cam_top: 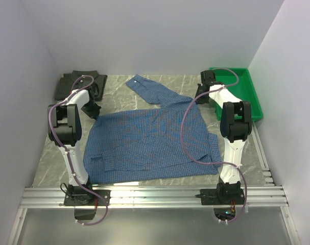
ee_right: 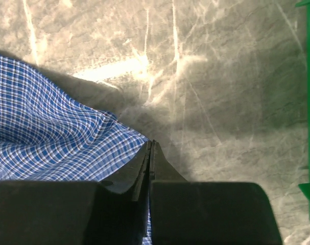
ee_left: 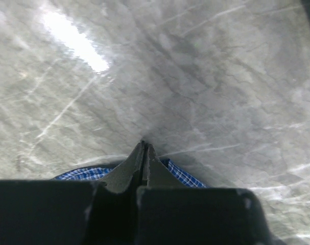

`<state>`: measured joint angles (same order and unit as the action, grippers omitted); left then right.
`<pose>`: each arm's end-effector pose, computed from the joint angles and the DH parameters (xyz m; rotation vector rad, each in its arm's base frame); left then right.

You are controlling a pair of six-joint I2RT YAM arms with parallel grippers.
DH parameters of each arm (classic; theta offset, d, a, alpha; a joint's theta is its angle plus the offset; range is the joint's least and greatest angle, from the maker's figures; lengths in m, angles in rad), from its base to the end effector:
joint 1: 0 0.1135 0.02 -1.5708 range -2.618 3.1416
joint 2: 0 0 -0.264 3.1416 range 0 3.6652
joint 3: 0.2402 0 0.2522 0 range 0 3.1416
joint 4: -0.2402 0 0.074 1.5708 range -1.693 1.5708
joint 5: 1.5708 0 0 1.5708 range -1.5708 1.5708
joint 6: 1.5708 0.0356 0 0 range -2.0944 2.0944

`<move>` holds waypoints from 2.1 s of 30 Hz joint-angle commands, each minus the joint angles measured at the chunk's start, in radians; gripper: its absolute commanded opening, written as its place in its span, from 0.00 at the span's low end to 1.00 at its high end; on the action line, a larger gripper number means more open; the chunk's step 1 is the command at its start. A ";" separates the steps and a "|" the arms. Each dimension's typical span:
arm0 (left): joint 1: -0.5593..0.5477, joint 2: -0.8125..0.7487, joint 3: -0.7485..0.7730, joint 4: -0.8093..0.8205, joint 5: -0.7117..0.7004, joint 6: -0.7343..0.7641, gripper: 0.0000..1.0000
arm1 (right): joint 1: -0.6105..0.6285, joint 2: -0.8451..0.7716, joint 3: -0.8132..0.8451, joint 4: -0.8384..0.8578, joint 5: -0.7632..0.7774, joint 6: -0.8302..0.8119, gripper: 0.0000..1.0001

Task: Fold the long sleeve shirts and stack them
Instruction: Fold the shirt

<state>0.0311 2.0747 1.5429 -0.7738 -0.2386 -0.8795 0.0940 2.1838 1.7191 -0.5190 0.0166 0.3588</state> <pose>0.4170 0.0214 0.1674 -1.2710 2.4943 0.1521 0.4764 0.0443 0.1820 0.3446 2.5384 0.1531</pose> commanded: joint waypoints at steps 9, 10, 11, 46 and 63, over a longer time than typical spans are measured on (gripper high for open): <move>0.009 -0.068 0.040 -0.038 -0.074 0.045 0.01 | -0.014 -0.149 -0.093 0.115 -0.049 -0.057 0.00; 0.010 -0.079 0.036 -0.038 -0.079 0.045 0.00 | -0.013 -0.188 -0.131 0.129 -0.053 -0.058 0.00; 0.009 -0.096 0.033 -0.041 -0.087 0.045 0.00 | -0.013 -0.205 -0.145 0.137 -0.058 -0.060 0.00; 0.007 -0.692 -0.701 0.107 -0.007 0.063 0.03 | -0.014 -0.990 -0.967 0.252 -0.060 0.195 0.00; 0.009 -0.729 -0.745 0.111 -0.036 0.034 0.13 | -0.013 -1.131 -1.107 0.174 -0.029 0.241 0.00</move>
<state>0.0360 1.4014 0.7765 -0.6685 -0.2489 -0.8333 0.0887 1.1038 0.6147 -0.3374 -0.0448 0.5903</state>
